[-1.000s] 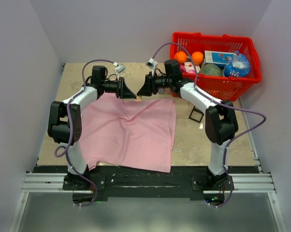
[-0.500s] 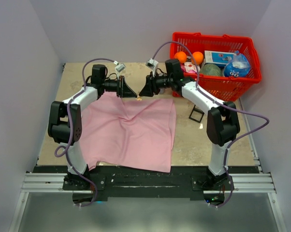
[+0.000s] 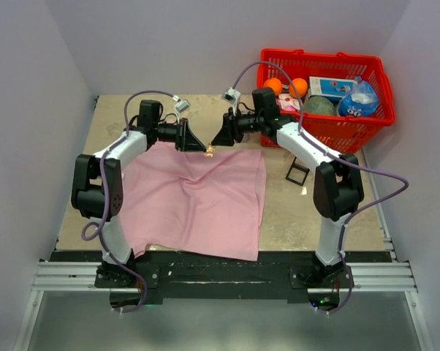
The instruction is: Remove the brooch from the garment
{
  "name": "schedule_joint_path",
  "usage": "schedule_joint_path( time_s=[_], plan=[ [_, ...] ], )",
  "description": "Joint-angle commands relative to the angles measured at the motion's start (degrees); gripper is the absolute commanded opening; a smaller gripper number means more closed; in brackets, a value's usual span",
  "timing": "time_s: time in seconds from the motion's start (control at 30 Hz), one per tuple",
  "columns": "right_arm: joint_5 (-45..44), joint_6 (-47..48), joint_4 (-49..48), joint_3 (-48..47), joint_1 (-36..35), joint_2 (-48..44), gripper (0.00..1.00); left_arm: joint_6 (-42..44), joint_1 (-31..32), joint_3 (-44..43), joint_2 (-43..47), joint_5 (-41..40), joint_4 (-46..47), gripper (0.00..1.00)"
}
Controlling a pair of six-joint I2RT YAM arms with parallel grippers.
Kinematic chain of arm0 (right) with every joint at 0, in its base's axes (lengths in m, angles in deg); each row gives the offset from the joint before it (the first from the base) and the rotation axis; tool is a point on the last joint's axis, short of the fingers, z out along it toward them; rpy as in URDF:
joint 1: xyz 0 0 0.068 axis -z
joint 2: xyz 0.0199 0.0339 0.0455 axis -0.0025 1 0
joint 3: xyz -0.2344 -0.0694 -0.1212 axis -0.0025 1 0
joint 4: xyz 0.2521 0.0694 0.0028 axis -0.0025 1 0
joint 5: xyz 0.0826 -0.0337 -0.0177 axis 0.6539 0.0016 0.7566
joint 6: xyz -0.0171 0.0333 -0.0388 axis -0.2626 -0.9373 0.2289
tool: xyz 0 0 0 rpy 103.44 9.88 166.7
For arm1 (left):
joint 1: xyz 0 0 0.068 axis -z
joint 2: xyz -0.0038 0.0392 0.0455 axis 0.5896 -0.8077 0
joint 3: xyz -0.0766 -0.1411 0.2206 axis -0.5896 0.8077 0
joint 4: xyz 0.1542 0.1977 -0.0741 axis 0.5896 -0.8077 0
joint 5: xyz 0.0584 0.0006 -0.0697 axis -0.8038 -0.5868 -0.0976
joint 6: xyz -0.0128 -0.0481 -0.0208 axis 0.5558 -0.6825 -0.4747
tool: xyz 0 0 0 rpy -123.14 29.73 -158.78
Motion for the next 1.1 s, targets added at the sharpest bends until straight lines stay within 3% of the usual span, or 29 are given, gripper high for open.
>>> schedule_joint_path(
  time_s=[0.0,0.2,0.33,0.53,0.8,0.93,1.07],
  plan=[
    [3.27,0.78,-0.66,-0.66,0.19,-3.64,0.41,1.91,0.79,0.0,3.83,2.3,-0.63,0.0],
    [4.42,0.6,-0.14,-0.48,0.19,-2.68,0.44,2.44,0.96,1.05,4.45,2.92,-0.89,0.0],
    [4.94,-0.54,-0.93,0.05,0.1,-2.32,0.52,2.35,1.05,0.88,4.54,2.57,-0.63,0.0],
    [5.82,-0.55,-1.46,-0.74,0.19,-0.83,0.52,0.69,1.05,0.44,3.57,2.39,1.04,0.0],
    [6.44,-0.55,-1.9,-1.45,0.1,0.4,0.46,-0.46,1.05,-0.18,2.78,2.92,2.63,0.0],
    [6.79,-0.46,-2.16,-1.8,0.1,0.84,0.36,-0.73,1.05,-0.18,2.52,3.1,2.89,0.0],
    [7.05,-0.46,-2.25,-2.24,0.01,1.37,0.33,-0.99,1.05,-0.18,2.34,3.1,3.06,0.0]
  ],
)
